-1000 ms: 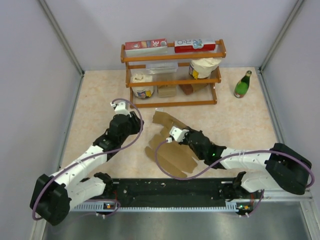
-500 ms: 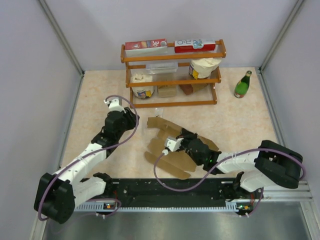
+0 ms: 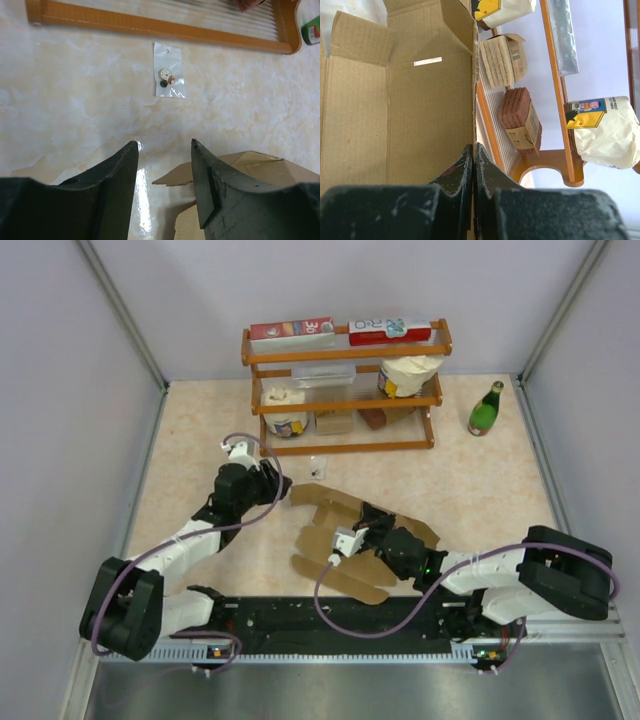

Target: Fold the paper box

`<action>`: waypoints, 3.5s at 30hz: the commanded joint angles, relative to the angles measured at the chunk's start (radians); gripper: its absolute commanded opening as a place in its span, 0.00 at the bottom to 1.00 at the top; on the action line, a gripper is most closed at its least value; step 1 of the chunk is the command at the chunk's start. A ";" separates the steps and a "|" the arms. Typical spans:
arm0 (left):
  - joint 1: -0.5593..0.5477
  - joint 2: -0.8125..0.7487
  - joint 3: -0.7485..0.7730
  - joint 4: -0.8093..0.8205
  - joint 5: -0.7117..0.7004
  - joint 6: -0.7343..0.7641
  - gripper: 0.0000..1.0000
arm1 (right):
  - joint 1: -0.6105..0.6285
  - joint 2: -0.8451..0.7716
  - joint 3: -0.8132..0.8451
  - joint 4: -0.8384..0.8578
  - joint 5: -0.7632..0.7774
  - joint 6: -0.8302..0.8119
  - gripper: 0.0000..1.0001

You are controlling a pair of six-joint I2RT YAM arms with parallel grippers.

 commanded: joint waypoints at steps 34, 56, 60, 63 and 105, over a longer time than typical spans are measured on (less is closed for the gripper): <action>0.014 0.307 -0.106 0.585 0.605 -0.008 0.39 | 0.018 -0.035 0.016 -0.067 -0.037 0.075 0.00; -0.035 0.284 -0.187 0.673 0.663 0.055 0.36 | 0.018 -0.020 0.015 -0.055 -0.032 0.100 0.00; -0.044 0.300 -0.189 0.683 0.658 0.084 0.36 | 0.018 -0.018 0.010 -0.055 -0.037 0.104 0.00; -0.049 0.304 -0.197 0.697 0.654 0.095 0.36 | 0.018 -0.018 0.012 -0.063 -0.041 0.112 0.00; -0.248 0.245 -0.183 0.573 0.381 0.254 0.50 | 0.078 0.067 0.001 -0.070 0.054 0.072 0.00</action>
